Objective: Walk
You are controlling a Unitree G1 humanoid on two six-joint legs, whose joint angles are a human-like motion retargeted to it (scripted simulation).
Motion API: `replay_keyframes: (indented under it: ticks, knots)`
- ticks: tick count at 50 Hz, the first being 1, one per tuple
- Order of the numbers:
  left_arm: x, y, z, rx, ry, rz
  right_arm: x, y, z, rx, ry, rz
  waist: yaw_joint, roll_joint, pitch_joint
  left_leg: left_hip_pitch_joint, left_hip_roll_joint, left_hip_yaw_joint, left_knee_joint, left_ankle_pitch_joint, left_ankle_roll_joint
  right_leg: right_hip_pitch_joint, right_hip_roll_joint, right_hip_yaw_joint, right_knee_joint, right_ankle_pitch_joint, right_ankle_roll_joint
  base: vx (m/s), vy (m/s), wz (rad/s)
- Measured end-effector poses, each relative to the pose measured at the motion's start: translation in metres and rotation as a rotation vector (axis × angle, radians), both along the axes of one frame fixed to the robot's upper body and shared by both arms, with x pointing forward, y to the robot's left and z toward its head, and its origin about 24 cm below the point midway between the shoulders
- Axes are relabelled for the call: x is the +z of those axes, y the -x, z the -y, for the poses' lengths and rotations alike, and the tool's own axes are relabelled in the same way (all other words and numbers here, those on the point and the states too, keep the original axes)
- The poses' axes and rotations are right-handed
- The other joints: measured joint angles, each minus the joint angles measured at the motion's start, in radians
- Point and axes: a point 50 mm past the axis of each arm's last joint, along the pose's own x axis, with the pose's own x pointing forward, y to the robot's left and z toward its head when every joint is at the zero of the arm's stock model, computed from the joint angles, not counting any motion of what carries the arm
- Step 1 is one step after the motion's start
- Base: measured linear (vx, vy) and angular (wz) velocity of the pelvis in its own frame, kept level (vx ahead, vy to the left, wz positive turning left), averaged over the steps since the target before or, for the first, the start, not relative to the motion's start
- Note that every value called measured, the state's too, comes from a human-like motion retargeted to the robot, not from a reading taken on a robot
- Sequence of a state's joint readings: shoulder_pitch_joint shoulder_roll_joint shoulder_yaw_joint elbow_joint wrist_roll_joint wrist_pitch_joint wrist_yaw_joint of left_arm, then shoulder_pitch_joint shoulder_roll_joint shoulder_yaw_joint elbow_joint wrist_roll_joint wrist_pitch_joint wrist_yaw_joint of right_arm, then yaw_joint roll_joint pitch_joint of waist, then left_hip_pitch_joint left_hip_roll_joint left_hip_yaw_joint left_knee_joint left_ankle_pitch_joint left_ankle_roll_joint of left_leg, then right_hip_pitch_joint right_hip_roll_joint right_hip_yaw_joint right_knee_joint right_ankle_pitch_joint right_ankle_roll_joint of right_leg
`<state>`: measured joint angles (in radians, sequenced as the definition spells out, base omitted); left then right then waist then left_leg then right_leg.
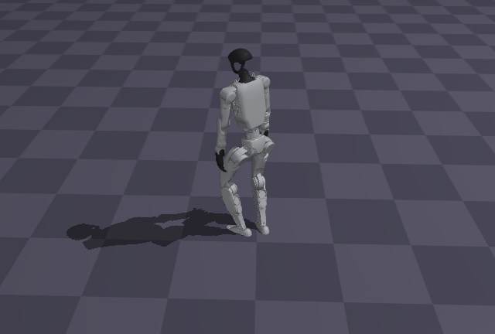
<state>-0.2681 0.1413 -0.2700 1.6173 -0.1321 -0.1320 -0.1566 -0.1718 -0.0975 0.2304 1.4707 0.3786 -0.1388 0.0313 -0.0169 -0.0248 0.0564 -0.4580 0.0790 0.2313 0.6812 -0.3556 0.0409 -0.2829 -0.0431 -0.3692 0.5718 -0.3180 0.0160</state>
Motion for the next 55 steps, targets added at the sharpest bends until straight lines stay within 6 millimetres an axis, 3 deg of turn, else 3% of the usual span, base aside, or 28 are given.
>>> replay_keyframes:
  ticks: [4, 8, 10, 11, 13, 15, 21, 24, 29, 32, 35, 37, 40, 42, 48, 50, 53, 55]
  knots:
    - [0.000, 0.000, 0.002, -0.005, -0.003, 0.009, 0.004, -0.010, 0.008, 0.009, 0.055, 0.026, -0.037, 0.009, -0.016, 0.035, 0.028, 0.097, 0.047, -0.097, 0.033, -0.038, -0.025, 0.024, 0.086, -0.094, 0.006, 0.25, 0.11, -2.39]
    - [0.001, -0.007, 0.004, 0.008, 0.010, 0.031, 0.010, -0.026, 0.011, 0.055, 0.084, 0.086, -0.100, 0.022, -0.015, 0.126, 0.040, 0.249, 0.018, -0.134, 0.044, -0.099, -0.111, -0.014, 0.222, -0.099, 0.000, 0.27, 0.10, -2.11]
    - [0.005, -0.018, 0.005, 0.018, 0.016, 0.054, 0.014, -0.037, 0.011, 0.089, 0.097, 0.120, -0.157, -0.002, -0.009, 0.246, -0.055, 0.336, -0.167, -0.073, 0.053, -0.144, -0.191, 0.005, 0.274, -0.095, 0.012, 0.30, 0.08, -1.60]
    - [0.006, -0.020, 0.005, 0.011, 0.012, 0.060, 0.014, -0.036, 0.010, 0.098, 0.098, 0.120, -0.180, -0.003, -0.008, 0.260, -0.056, 0.363, -0.161, -0.070, 0.051, -0.165, -0.214, 0.003, 0.293, -0.086, 0.014, 0.26, 0.04, -1.32]
    - [0.010, -0.031, 0.003, 0.013, 0.001, 0.088, 0.013, -0.036, 0.008, 0.125, 0.102, 0.122, -0.220, -0.001, -0.008, 0.294, -0.072, 0.408, -0.184, -0.060, 0.050, -0.209, -0.240, 0.006, 0.311, -0.066, 0.019, 0.30, 0.03, -1.25]
    - [0.017, -0.048, 0.001, 0.028, -0.002, 0.134, 0.013, -0.036, 0.007, 0.164, 0.115, 0.115, -0.243, 0.005, -0.013, 0.371, -0.135, 0.449, -0.346, 0.031, 0.052, -0.243, -0.245, 0.018, 0.284, -0.020, 0.024, 0.39, 0.02, -1.28]
    - [0.026, -0.071, 0.009, -0.012, 0.011, 0.213, 0.005, -0.010, 0.012, 0.209, 0.133, 0.025, -0.231, -0.017, -0.016, 0.403, -0.150, 0.449, -0.307, 0.227, 0.027, -0.270, -0.262, 0.039, 0.271, 0.085, 0.031, 0.43, -0.05, -1.19]
    - [0.026, -0.071, 0.015, -0.049, 0.018, 0.213, 0.002, -0.002, 0.012, 0.211, 0.131, -0.001, -0.206, -0.031, -0.018, 0.362, -0.113, 0.427, -0.177, 0.202, 0.033, -0.251, -0.256, 0.030, 0.260, 0.036, 0.018, 0.47, -0.06, -1.01]
    - [0.019, -0.060, 0.020, -0.042, 0.034, 0.167, 0.001, 0.001, 0.008, 0.219, 0.117, -0.021, -0.150, -0.033, 0.002, 0.278, -0.010, 0.356, 0.113, 0.069, 0.057, -0.182, -0.214, 0.021, 0.303, -0.080, -0.033, 0.52, -0.04, -0.74]
    - [0.017, -0.054, 0.019, -0.015, 0.041, 0.142, 0.001, -0.003, 0.005, 0.232, 0.098, -0.018, -0.092, 0.047, 0.045, 0.216, 0.147, 0.269, 0.305, -0.002, 0.038, -0.065, -0.070, -0.032, 0.204, -0.019, -0.055, 0.55, -0.04, -0.80]
    - [0.014, -0.046, 0.015, 0.016, 0.041, 0.110, 0.002, -0.005, 0.002, 0.243, 0.078, -0.009, -0.052, 0.081, 0.055, 0.162, 0.198, 0.192, 0.357, -0.048, 0.030, 0.010, 0.022, -0.031, 0.102, -0.006, -0.064, 0.55, -0.02, -0.48]
    - [0.012, -0.041, 0.011, 0.052, 0.037, 0.094, 0.002, -0.007, 0.002, 0.253, 0.076, -0.001, -0.027, 0.088, 0.061, 0.117, 0.202, 0.143, 0.373, -0.093, 0.037, 0.036, 0.047, -0.014, 0.106, -0.070, -0.084, 0.54, -0.02, -0.24]
    - [0.011, -0.038, 0.006, 0.116, 0.034, 0.087, 0.006, -0.017, 0.003, 0.273, 0.088, 0.026, 0.011, 0.093, 0.078, 0.032, 0.174, 0.064, 0.379, -0.141, 0.040, 0.088, 0.071, 0.013, 0.120, -0.163, -0.119, 0.58, -0.03, -0.04]
    - [0.012, -0.039, 0.005, 0.158, 0.041, 0.088, 0.009, -0.027, 0.006, 0.282, 0.098, 0.054, 0.024, 0.083, 0.086, -0.023, 0.113, 0.029, 0.303, -0.117, 0.030, 0.134, 0.065, 0.018, 0.095, -0.180, -0.127, 0.62, -0.05, 0.15]
    - [0.004, -0.019, 0.007, 0.237, 0.052, 0.031, 0.013, -0.035, 0.014, 0.256, 0.117, 0.083, 0.033, 0.039, 0.061, -0.127, -0.113, -0.050, 0.009, 0.082, -0.019, 0.159, -0.007, 0.064, 0.177, -0.142, -0.080, 0.63, -0.03, 0.16]
    - [0.002, -0.011, 0.007, 0.279, 0.061, 0.012, 0.013, -0.033, 0.016, 0.232, 0.116, 0.076, 0.023, 0.022, 0.059, -0.136, -0.163, -0.071, 0.061, 0.094, 0.005, 0.144, -0.027, 0.106, 0.295, -0.116, -0.059, 0.69, -0.01, 0.07]
    - [0.000, -0.005, 0.005, 0.328, 0.066, -0.001, 0.011, -0.029, 0.017, 0.218, 0.105, 0.054, -0.014, -0.024, 0.068, -0.088, -0.230, -0.068, 0.154, 0.024, 0.072, 0.064, -0.111, 0.163, 0.571, -0.026, -0.024, 0.75, 0.00, -0.08]
    - [0.003, -0.011, 0.001, 0.353, 0.064, 0.015, 0.013, -0.034, 0.017, 0.225, 0.101, 0.054, -0.045, -0.068, 0.092, 0.022, -0.277, -0.049, 0.114, 0.000, 0.097, -0.005, -0.191, 0.209, 0.691, -0.017, -0.022, 0.82, 0.00, -0.38]
